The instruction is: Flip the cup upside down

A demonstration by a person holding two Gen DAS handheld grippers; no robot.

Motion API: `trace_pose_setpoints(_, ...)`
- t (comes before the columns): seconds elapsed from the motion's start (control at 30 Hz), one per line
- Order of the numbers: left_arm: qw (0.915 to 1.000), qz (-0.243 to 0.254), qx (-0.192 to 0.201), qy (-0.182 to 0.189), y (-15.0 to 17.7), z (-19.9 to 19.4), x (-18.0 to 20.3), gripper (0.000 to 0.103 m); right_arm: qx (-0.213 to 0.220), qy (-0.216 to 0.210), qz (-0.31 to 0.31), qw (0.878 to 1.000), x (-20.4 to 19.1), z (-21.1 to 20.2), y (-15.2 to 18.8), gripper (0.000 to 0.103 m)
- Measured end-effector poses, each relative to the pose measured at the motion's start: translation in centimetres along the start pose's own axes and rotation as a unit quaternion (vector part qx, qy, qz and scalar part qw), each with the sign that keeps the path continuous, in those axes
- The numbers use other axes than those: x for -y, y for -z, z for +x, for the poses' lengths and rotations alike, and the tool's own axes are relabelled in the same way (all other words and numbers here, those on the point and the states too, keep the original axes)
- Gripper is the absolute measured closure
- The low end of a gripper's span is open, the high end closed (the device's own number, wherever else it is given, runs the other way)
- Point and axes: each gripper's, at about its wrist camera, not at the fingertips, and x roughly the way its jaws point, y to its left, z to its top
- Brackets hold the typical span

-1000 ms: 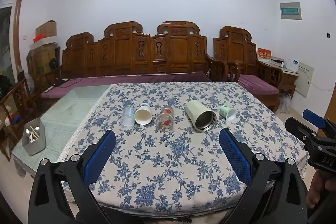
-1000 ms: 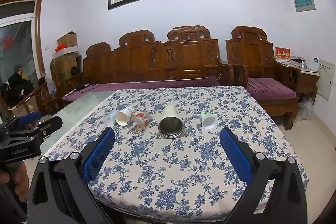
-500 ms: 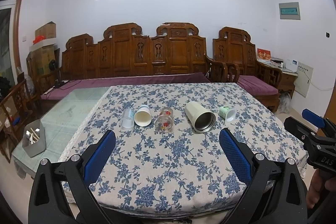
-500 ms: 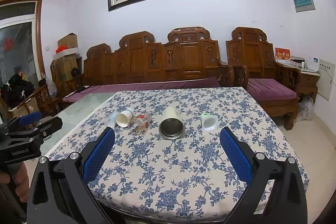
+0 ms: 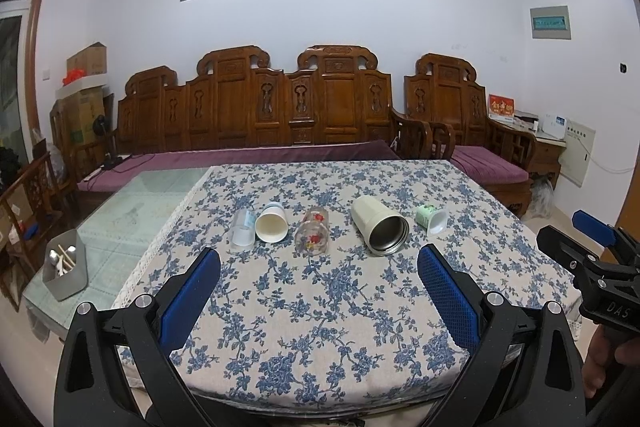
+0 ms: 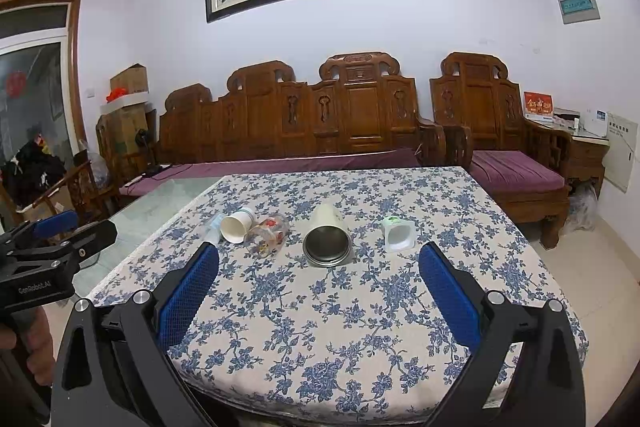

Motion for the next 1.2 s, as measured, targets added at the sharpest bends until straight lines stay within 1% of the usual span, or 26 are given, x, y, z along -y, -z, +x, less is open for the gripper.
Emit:
trace_pose_setpoints(0.13,1.0,0.001,0.001,0.0,-0.1,0.0,0.1,0.008,0.004,0.0,0.0,1.0,-0.2,-1.0,-0.7,0.002)
trace_pose_setpoints(0.37,1.0,0.0,0.003,0.0,-0.4,-0.4,0.0,0.008,0.006,0.0,0.001,1.0,-0.3,-1.2,-1.0,0.002)
trace_pose_setpoints(1.2,1.0,0.0,0.004,0.001,-0.2,-0.5,-0.1,0.008,0.004,-0.005,0.001,1.0,-0.7,-1.2,-0.8,0.002)
